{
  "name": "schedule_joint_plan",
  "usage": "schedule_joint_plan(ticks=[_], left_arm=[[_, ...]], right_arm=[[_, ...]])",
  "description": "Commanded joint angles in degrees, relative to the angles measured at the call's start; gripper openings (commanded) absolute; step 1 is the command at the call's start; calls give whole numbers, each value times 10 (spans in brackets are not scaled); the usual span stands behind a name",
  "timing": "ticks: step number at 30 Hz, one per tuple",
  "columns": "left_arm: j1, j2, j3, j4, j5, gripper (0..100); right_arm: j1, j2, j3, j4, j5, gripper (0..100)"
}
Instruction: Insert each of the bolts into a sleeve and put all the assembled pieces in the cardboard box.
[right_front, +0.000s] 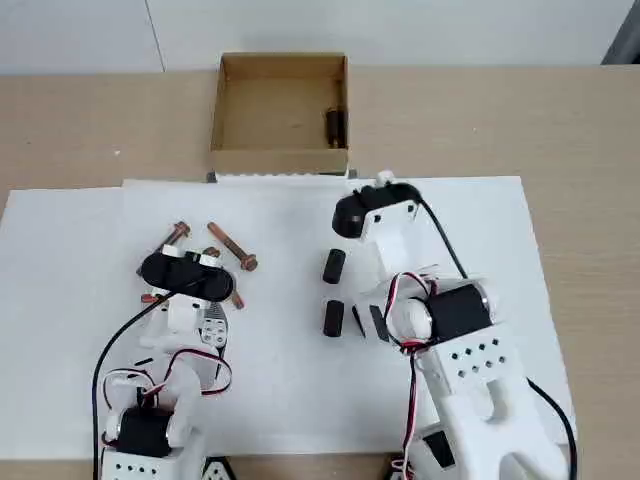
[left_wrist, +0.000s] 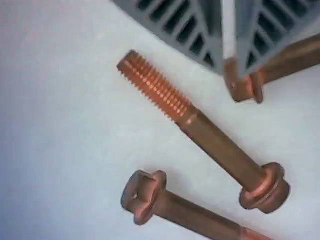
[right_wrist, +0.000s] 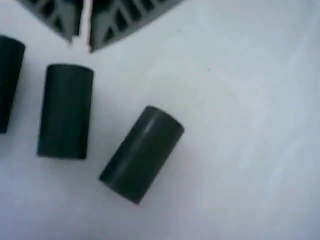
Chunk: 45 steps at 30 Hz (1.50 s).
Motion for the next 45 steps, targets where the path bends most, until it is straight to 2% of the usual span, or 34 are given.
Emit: schedule_joint_plan(ticks=[1,5,10,20,28,45], left_arm=[[-4,-7,-2,3,1,6],[-4,-7,-2,3,1,6],[-4,-7,-2,3,0,6],[-4,-7,-2,4,0,6],[-4,-7,-2,4,-1,6],[-4,-7,-2,4,-1,6]], right_arm=[[0,-8,26,-38,-4,5],[1,-7,62,-49,-4,26],[13,-7,83,-50,-4,167],[48,36,85,-87,50,104],[63,137,82,-130,50,104],[64,236,82,-196,50,101]])
